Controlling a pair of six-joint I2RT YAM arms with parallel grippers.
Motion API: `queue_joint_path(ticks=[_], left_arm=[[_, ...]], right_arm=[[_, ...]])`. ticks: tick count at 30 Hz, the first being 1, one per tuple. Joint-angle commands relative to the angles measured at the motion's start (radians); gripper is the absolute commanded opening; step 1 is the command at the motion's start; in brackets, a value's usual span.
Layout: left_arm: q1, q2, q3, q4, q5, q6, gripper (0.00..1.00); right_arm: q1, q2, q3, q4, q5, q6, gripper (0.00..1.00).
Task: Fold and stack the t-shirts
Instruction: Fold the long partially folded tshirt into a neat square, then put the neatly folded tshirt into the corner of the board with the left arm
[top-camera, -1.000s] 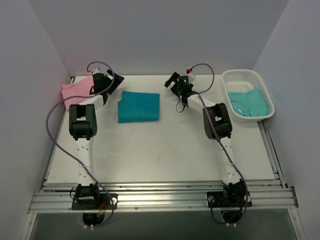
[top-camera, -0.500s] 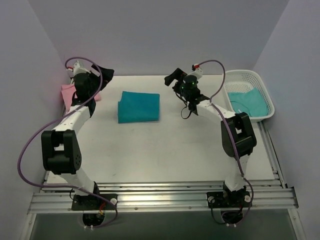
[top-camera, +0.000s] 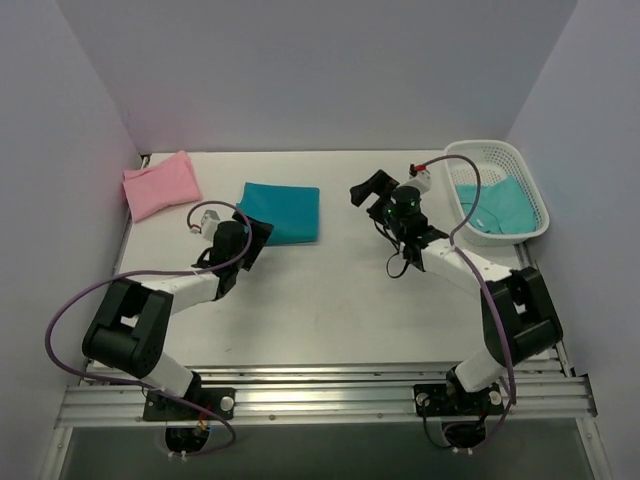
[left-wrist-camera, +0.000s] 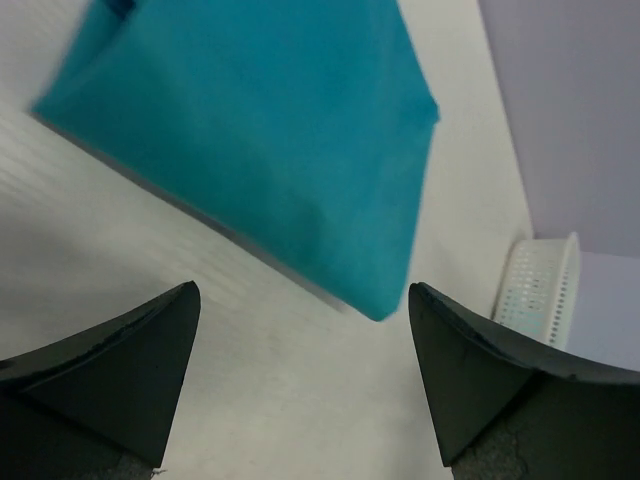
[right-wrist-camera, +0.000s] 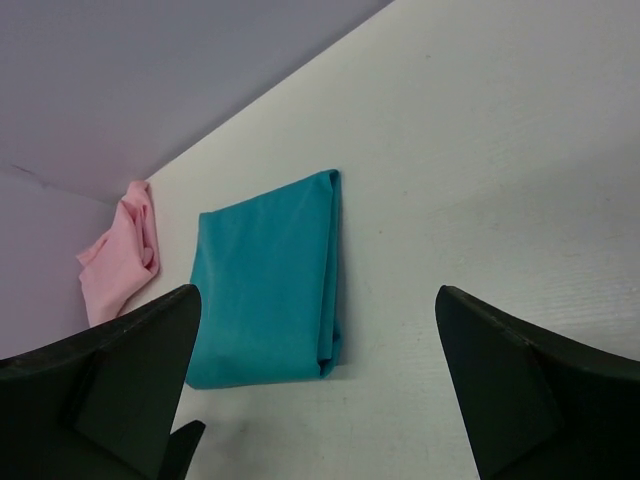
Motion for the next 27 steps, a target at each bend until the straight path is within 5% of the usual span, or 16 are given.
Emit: queue_joint_path(ticks=[1,12,27], left_arm=[[-0.071,-0.038,0.049,0.104,-0.197,-0.145,0.94],[-0.114,0.041,0.044,0.116,-0.319,-0.242,0.94],[-0.109,0.185,0.079,0.115,-0.277,-0.377,0.94]], right_arm=[[-0.002,-0.139,-0.044,0.021,0.053,0.004,0.99],[-0.010,-0.297,-0.101,-0.063,0.126,-0.033,1.00],[-0.010,-0.244,-0.115,-0.051,0.129,-0.030,1.00]])
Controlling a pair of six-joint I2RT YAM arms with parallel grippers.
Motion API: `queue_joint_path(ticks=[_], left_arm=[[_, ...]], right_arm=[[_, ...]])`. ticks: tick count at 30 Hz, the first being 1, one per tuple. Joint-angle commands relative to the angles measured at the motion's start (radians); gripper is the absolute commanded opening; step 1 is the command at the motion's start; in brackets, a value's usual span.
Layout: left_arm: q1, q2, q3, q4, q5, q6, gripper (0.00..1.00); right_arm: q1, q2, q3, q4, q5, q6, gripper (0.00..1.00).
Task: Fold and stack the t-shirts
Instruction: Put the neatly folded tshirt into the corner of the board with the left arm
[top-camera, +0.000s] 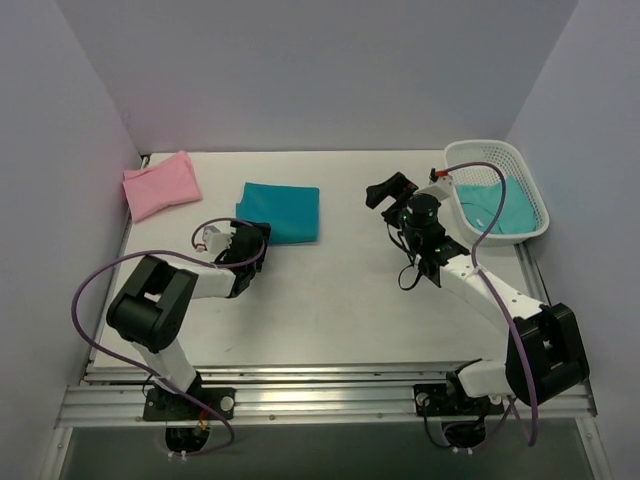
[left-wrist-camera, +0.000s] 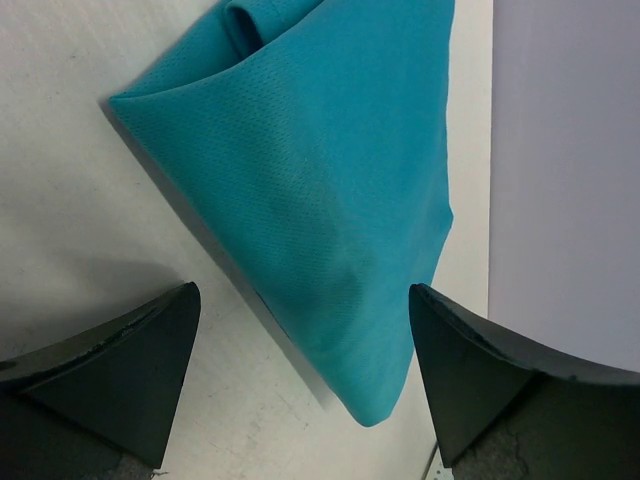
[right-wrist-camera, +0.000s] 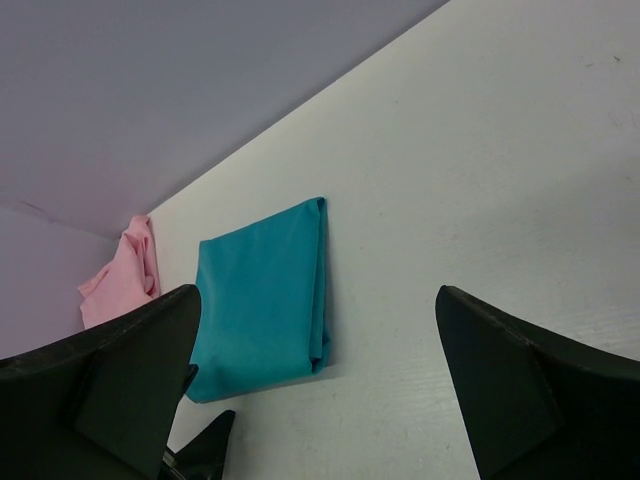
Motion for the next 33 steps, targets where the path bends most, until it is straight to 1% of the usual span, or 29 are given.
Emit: queue_joint_path(ticks=[1,3,7,12,13,14,15,16,17,18,19,20,21,22,24,25,26,27,28,29,30,31,32,33], left_arm=[[0.003,0.030,0.046,0.035,0.007,-0.044,0.94],[0.015,0.067,0.066,0.046,0.014,-0.044,0.94],[0.061,0.165,0.110,0.110,0.074,-0.030,0.94],[0.133,0.317,0.230,0.153,0.175,-0.011,0.94],[0.145,0.341,0.248,0.164,0.192,-0.002,0.98],[0.156,0.385,0.265,0.194,0.211,-0.001,0.93],[0.167,0.407,0.279,0.216,0.249,-0.001,0.85],[0.190,0.430,0.304,0.245,0.271,0.007,0.52],[0.204,0.477,0.321,0.297,0.295,0.013,0.26],[0.217,0.501,0.340,0.308,0.361,0.016,0.11],[0.252,0.556,0.412,0.304,0.413,0.042,0.03],[0.271,0.582,0.457,0.287,0.465,0.057,0.02],[0.285,0.605,0.500,0.270,0.552,0.088,0.02],[0.311,0.628,0.584,0.256,0.589,0.109,0.02],[0.328,0.666,0.658,0.193,0.622,0.160,0.02],[0.337,0.685,0.702,0.157,0.658,0.232,0.02],[0.354,0.694,0.792,0.079,0.677,0.264,0.02],[0.362,0.705,0.845,0.042,0.703,0.297,0.02],[0.372,0.734,0.906,-0.042,0.763,0.365,0.02],[0.386,0.745,1.016,-0.078,0.783,0.399,0.02],[0.392,0.758,1.085,-0.130,0.806,0.483,0.02],[0.399,0.786,1.158,-0.249,0.841,0.522,0.02],[0.409,0.792,1.265,-0.293,0.849,0.560,0.02],[0.415,0.798,1.316,-0.334,0.860,0.624,0.02]], right_arm=[[-0.004,0.018,-0.012,0.029,0.026,-0.013,1.00],[-0.004,0.033,-0.011,0.037,0.030,-0.015,1.00],[-0.009,0.061,0.000,0.047,0.037,-0.023,1.00],[-0.026,0.116,0.023,0.064,0.036,-0.032,1.00],[-0.027,0.123,0.026,0.067,0.033,-0.032,1.00],[-0.032,0.131,0.029,0.072,0.030,-0.032,1.00],[-0.035,0.142,0.035,0.079,0.026,-0.029,1.00],[-0.044,0.148,0.037,0.083,0.019,-0.030,1.00],[-0.050,0.157,0.040,0.087,0.014,-0.030,1.00],[-0.053,0.159,0.040,0.090,0.010,-0.029,1.00],[-0.064,0.162,0.037,0.093,0.007,-0.027,1.00],[-0.070,0.162,0.034,0.104,0.003,-0.024,1.00],[-0.075,0.160,0.023,0.112,-0.003,-0.020,1.00],[-0.087,0.162,0.018,0.119,-0.016,-0.015,1.00],[-0.096,0.163,0.006,0.145,-0.032,-0.006,1.00],[-0.101,0.163,-0.003,0.153,-0.038,0.003,1.00],[-0.107,0.165,-0.006,0.162,-0.047,0.005,1.00],[-0.109,0.163,-0.011,0.167,-0.053,0.008,1.00],[-0.112,0.162,-0.021,0.173,-0.058,0.013,1.00],[-0.116,0.157,-0.029,0.185,-0.067,0.017,1.00],[-0.121,0.156,-0.034,0.191,-0.072,0.020,1.00],[-0.124,0.154,-0.047,0.199,-0.079,0.026,1.00],[-0.131,0.150,-0.054,0.210,-0.092,0.028,1.00],[-0.135,0.148,-0.058,0.213,-0.098,0.031,1.00]])
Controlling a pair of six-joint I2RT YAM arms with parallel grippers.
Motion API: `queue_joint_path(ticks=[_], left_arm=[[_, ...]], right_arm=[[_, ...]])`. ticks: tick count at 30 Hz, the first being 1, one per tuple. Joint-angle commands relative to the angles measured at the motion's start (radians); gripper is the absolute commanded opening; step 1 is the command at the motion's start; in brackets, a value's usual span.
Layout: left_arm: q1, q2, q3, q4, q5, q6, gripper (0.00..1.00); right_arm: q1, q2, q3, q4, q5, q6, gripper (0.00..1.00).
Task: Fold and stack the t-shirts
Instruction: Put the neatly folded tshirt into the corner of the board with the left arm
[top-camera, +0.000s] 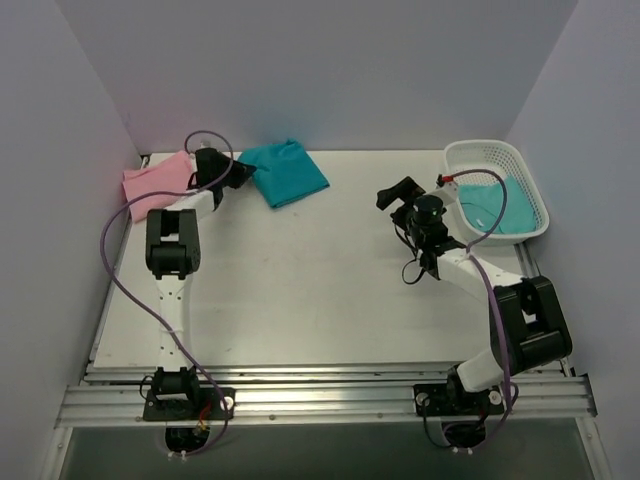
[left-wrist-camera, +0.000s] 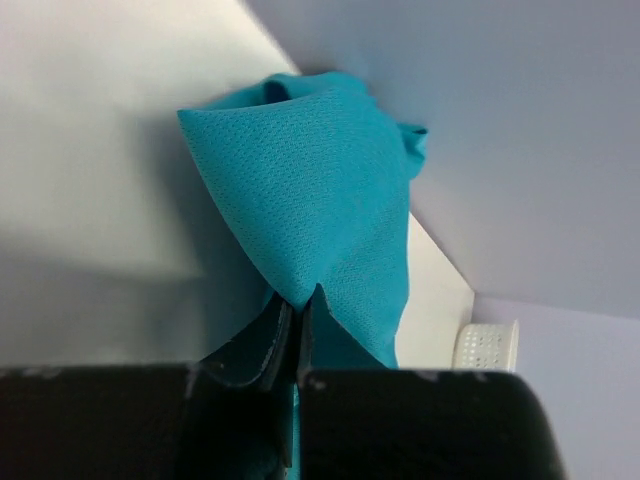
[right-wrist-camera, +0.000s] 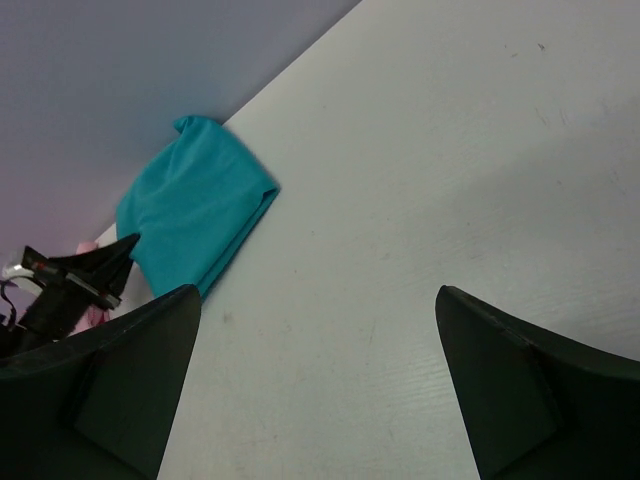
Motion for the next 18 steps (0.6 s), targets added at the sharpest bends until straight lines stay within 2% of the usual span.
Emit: queue_joint_path(ticks=[1,5,6,7,18], left_arm=[[0.027,0.011,0.238,-0.284,0.128,0.261,0.02],[0.050,0.045,0.484,-0.531,0.148,0.414,0.02],[0.088,0.049,0.557,-0.568,0.146,0.454,0.02],[0.100,0.049,0.578,-0.626,0.140,0.464,0.02],[0.247,-0.021,0.527,-0.712,0.109,0.519,0.02]], right_arm=[[-0.016,-0.019,-0.024,0.071,-0.041,0.020,1.00],[-0.032,-0.032,-0.050,0.092,-0.069,0.026,1.00],[-0.038,-0.032,-0.055,0.094,-0.081,0.026,1.00],[-0.042,-0.035,-0.060,0.104,-0.086,0.027,1.00],[-0.075,-0.020,-0.112,0.196,-0.178,0.070,1.00]])
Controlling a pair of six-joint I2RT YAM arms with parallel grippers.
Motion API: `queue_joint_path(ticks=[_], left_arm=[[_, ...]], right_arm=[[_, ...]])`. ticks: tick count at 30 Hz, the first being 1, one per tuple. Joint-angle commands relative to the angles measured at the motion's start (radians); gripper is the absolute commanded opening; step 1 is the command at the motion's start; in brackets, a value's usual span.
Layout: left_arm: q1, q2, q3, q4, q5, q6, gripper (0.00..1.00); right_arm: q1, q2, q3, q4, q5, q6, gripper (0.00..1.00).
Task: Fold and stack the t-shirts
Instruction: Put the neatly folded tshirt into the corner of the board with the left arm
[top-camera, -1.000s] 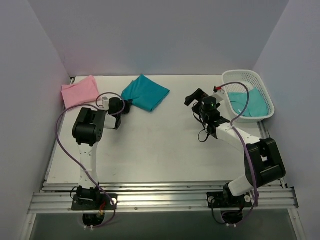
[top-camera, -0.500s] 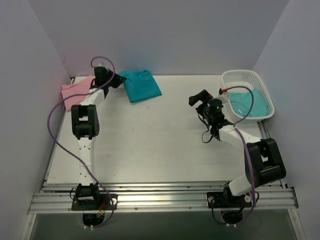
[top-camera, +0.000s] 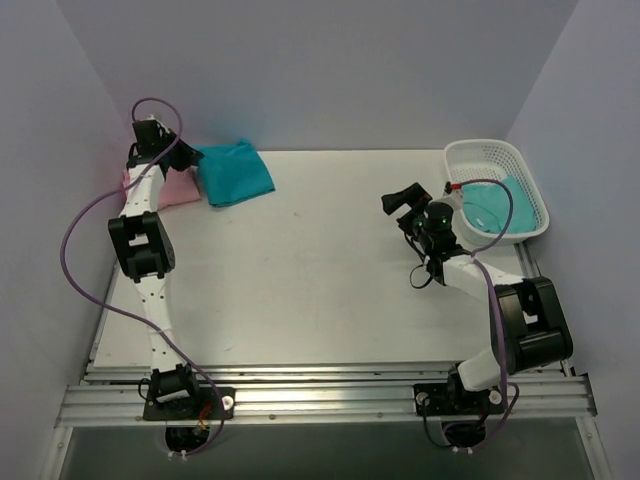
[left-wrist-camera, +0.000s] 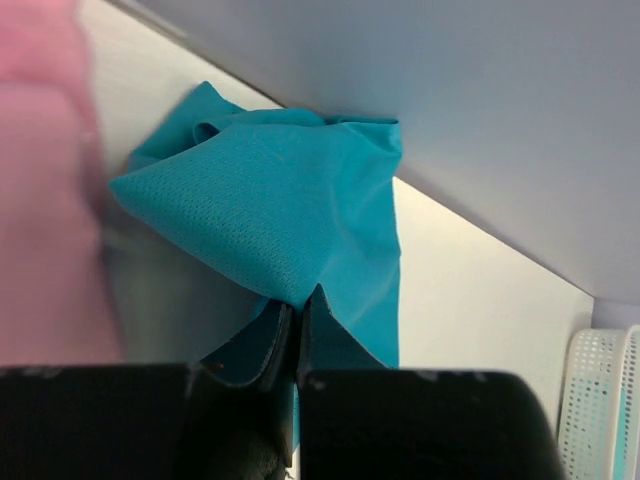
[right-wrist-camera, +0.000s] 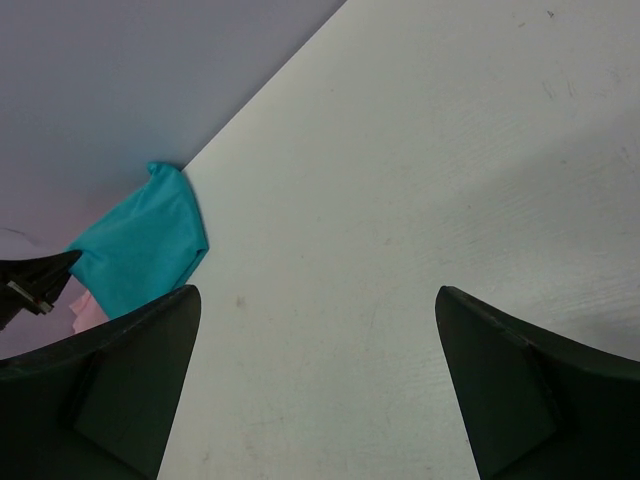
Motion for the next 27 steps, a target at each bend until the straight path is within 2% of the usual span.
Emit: queue_joint_path(ticks=[1,5,10,18,24,27], left_arm=[[0.044,-0.064,-0.046,-0.040,-0.003,0.042,0.02],[0.073,-0.092,-0.071,-0.032,-0.015,0.020,0.02],[0.088,-0.084,0.011,-0.112,-0.026,0.039,0.02],[0.137,-0.130,0.049,-0.159,-0.028,0.057,0.02],[0.163,-0.078,0.279,-0.324,-0.046,0.106,0.02],[0.198,-0.092,0.302,-0.348,-0.063,0.111,0.02]], right_arm=[[-0.012,-0.014,-0.013,0.087,-0.048,0.019,1.00],[-0.019,0.007,-0.018,0.113,-0.073,0.027,1.00],[-0.026,0.021,-0.024,0.138,-0.094,0.038,1.00],[-0.040,0.043,-0.033,0.190,-0.131,0.059,1.00],[-0.040,0.059,-0.035,0.213,-0.148,0.070,1.00],[-0.043,0.060,-0.036,0.219,-0.157,0.074,1.00]])
